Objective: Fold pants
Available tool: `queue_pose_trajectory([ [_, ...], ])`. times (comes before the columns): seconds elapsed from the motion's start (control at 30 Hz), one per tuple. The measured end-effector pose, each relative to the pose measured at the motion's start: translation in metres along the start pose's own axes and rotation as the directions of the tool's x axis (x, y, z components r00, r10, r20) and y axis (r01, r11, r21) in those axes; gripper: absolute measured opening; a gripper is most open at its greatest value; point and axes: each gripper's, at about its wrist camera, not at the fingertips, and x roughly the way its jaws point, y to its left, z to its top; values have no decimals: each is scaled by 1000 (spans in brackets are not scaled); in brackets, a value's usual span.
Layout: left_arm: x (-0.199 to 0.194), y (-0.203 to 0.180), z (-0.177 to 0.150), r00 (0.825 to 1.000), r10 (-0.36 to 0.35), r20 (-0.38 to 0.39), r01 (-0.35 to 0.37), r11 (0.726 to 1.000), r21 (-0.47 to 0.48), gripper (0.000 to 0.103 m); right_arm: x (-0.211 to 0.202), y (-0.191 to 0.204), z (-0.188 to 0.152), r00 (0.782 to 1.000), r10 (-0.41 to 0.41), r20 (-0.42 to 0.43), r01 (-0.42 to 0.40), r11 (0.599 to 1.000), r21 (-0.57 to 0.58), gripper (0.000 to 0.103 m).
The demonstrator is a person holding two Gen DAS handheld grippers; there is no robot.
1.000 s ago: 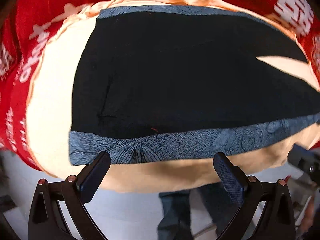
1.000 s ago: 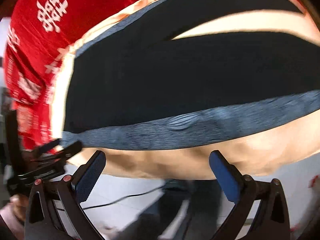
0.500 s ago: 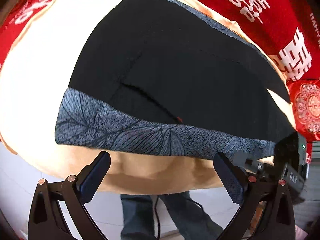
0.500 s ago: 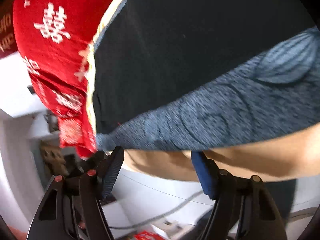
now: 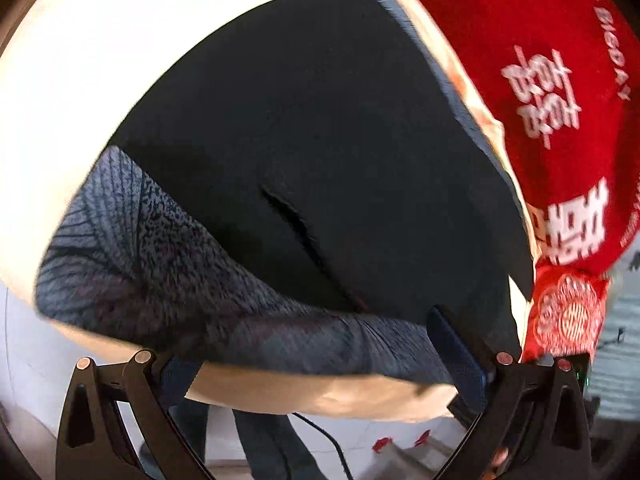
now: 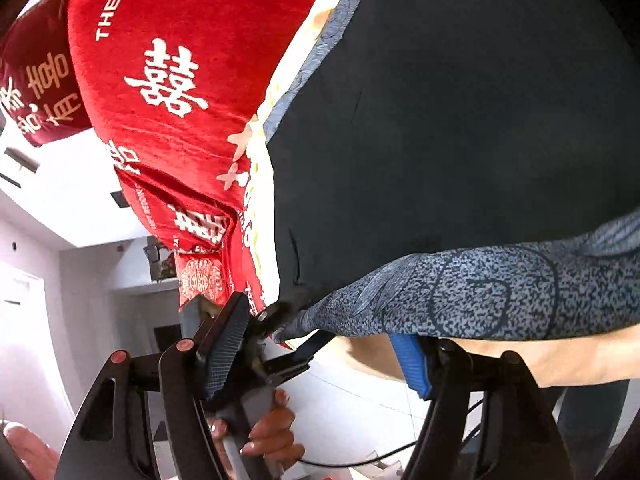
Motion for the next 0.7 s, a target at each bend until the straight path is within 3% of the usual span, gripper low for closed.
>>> queue_pose_trajectory([
  [0.13, 8, -5, -4, 999, 52, 11, -52, 999, 18, 97, -1, -10, 0, 1000, 12, 0, -12, 1000, 27, 73],
  [0.2, 9, -10, -6, 997, 67, 26, -68, 997, 39, 82, -4, -14, -2, 1000, 24, 7, -24, 999, 36, 73],
  [0.27, 6, -13, -4, 997, 74, 38, -76, 995, 58, 53, -6, -16, -4, 1000, 8, 6, -8, 999, 34, 73],
  [0.37, 8, -16, 3, 995, 88, 40, -91, 993, 70, 40, -11, -31, -8, 998, -68, 5, 67, 997, 29, 73],
  [0.5, 6, -14, 3, 996, 84, 41, -87, 991, 97, 38, -33, -70, -11, 993, -105, 61, 95, 985, 142, 58],
  [0.57, 5, -14, 0, 995, 89, 43, -93, 989, 114, 36, -45, -91, -14, 991, -75, 108, 48, 972, 230, 49],
  [0.63, 5, -16, 0, 995, 89, 40, -93, 988, 121, 35, -54, -108, -18, 988, -25, 152, -25, 946, 323, 19],
  [0.7, 4, -19, 1, 995, 96, 42, -101, 987, 128, 24, -62, -113, -23, 982, -28, 188, -47, 922, 384, 7],
])
